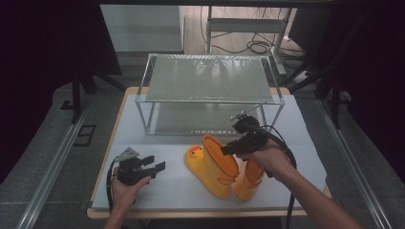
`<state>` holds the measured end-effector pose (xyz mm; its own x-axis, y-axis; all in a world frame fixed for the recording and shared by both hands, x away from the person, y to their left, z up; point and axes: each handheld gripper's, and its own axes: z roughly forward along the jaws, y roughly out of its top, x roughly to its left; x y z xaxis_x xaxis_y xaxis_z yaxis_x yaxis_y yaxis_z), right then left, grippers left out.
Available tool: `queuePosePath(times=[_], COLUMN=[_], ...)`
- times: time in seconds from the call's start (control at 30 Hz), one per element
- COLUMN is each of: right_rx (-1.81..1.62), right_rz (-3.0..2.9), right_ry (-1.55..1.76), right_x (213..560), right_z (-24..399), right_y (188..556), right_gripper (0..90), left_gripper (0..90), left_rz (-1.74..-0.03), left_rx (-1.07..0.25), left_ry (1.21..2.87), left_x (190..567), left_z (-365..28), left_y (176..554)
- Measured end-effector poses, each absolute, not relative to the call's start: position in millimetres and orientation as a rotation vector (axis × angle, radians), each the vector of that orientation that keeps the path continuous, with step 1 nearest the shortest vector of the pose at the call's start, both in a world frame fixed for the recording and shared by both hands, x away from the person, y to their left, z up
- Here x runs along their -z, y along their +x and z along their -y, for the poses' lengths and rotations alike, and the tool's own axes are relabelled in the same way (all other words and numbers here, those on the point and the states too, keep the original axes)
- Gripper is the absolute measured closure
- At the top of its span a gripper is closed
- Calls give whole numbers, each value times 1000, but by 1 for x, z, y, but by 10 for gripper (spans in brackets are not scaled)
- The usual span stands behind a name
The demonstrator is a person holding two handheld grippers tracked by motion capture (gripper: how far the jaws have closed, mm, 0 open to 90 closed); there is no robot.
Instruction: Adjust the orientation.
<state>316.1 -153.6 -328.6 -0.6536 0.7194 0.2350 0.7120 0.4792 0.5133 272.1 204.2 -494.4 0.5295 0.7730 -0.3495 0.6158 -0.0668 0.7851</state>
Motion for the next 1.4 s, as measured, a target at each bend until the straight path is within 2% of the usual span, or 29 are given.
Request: queuePosePath(times=[0.03,0.37,0.6,0.67,0.73,0.77,0.93,1.0,1.03,1.2,1.4], right_rx=[-957,-1165,-1272,-1332,-1345,-1363,-1375,-1372,-1364,-1332,-1240], right_rz=[-2672,-2610,-2488,-2420,-2404,-2374,-2326,-2296,-2271,-2250,-2211], right_ry=[1322,1318,1287,1299,1306,1320,1368,1383,1412,1455,1542], right_x=[323,294,278,276,277,282,304,319,338,365,410], right_z=[157,182,227,254,262,277,302,312,321,327,335], right_y=[318,311,289,277,273,268,263,264,267,274,285], right_gripper=[545,513,534,577,589,611,624,628,638,657,754], left_gripper=[368,368,368,368,368,368,368,367,367,367,366], left_rz=[-1163,-1162,-1162,-1166,-1162,-1160,-1157,-1159,-1158,-1161,-1152], left_rx=[-195,-193,-193,-188,-190,-189,-191,-191,-194,-198,-204], left_ry=[1765,1764,1770,1769,1773,1780,1790,1788,1791,1793,1796], left_x=[494,494,494,495,495,495,496,496,496,496,495], left_z=[-204,-204,-203,-201,-200,-199,-197,-196,-196,-197,-196], left_y=[272,272,272,272,272,272,272,273,273,273,270])
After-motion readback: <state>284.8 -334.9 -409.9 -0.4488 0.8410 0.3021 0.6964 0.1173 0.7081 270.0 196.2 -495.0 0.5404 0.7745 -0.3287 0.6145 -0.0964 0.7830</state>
